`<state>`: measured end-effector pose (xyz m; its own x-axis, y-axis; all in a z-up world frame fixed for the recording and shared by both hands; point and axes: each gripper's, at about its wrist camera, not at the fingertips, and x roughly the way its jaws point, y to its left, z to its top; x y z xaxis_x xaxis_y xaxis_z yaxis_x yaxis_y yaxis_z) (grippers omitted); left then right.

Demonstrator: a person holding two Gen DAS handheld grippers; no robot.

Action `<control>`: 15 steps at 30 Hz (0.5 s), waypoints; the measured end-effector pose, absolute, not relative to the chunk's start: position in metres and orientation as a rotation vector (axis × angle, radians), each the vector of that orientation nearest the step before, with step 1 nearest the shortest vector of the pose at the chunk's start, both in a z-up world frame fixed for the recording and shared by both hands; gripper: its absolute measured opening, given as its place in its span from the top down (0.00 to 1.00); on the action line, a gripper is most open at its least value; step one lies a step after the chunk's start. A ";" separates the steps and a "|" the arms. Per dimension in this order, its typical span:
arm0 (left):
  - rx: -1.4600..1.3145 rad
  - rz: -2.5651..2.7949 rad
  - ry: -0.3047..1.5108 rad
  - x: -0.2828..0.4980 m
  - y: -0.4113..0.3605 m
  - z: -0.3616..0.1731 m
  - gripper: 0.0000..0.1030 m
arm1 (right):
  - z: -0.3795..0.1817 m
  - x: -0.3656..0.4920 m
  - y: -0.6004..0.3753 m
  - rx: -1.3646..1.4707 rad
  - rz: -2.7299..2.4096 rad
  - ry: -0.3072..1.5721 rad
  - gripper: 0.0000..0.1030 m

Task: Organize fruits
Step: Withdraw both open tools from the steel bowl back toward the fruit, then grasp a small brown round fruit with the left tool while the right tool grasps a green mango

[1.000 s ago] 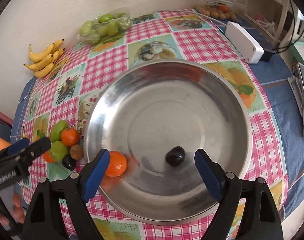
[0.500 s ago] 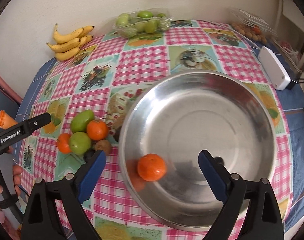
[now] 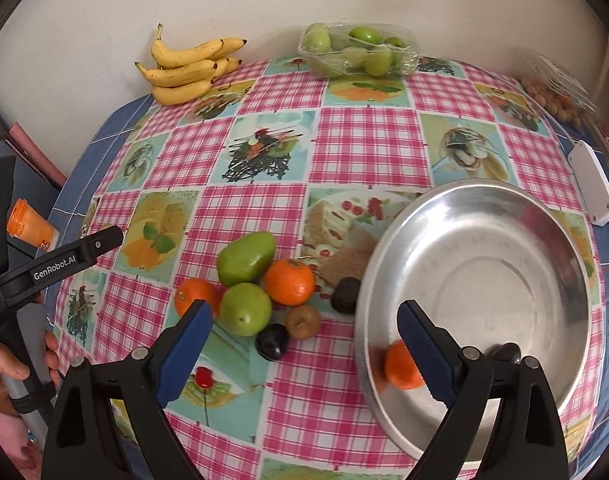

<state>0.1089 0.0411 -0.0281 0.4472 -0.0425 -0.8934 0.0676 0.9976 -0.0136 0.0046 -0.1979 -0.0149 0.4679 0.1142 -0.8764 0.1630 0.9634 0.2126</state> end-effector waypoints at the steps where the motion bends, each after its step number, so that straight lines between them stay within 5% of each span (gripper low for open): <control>1: 0.033 -0.070 1.110 0.111 0.042 -0.031 0.00 | -0.015 0.007 -0.196 0.296 -0.017 1.088 0.09; 15: -0.059 -0.089 1.165 0.134 0.066 -0.037 0.02 | -0.017 0.052 -0.163 0.249 0.054 1.132 0.09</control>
<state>0.1340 0.0661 -0.0365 0.3921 -0.1004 -0.9144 0.0392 0.9949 -0.0924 0.0524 -0.1628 -0.0166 0.4269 0.1687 -0.8884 0.0827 0.9711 0.2241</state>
